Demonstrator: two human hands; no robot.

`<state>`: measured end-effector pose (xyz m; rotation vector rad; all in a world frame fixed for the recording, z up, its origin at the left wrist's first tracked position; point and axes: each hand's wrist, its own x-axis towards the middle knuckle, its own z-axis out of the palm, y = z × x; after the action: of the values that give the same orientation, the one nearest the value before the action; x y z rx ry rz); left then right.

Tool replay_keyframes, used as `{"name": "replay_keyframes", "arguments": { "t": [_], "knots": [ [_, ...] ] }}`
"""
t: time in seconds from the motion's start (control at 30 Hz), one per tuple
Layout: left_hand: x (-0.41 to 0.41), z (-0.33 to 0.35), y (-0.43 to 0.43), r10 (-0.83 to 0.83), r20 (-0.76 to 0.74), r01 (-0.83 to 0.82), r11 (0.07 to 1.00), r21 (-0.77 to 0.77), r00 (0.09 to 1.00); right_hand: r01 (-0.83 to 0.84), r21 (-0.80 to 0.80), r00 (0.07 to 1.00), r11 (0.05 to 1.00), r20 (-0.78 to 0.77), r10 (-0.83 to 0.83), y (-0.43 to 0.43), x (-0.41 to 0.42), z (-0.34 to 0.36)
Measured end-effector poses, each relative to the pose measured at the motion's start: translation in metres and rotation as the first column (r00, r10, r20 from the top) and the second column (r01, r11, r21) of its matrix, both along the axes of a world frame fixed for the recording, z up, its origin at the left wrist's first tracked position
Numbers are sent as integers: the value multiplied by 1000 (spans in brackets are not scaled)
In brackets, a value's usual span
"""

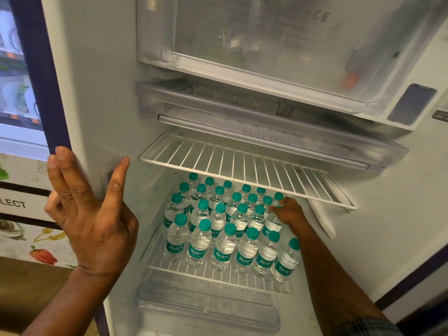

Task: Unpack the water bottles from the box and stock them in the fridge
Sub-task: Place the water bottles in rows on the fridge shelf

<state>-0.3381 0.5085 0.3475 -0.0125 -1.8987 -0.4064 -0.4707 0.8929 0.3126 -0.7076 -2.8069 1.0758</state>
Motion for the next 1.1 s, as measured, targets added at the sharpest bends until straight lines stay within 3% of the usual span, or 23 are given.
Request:
{"name": "replay_keyframes", "arguments": {
  "t": [0.4, 0.67, 1.1],
  "knots": [
    [3, 4, 1, 1, -7, -1, 1000, -17, 1000, 98, -116, 958, 988, -259, -125, -16, 0, 15],
    [5, 6, 3, 16, -32, -17, 999, -30, 999, 33, -269, 870, 962, -467, -160, -71, 68, 30],
    [5, 6, 2, 54, -28, -55, 997, -61, 998, -140, -246, 740, 959, -670, -64, -127, 169, 27]
  ]
}}
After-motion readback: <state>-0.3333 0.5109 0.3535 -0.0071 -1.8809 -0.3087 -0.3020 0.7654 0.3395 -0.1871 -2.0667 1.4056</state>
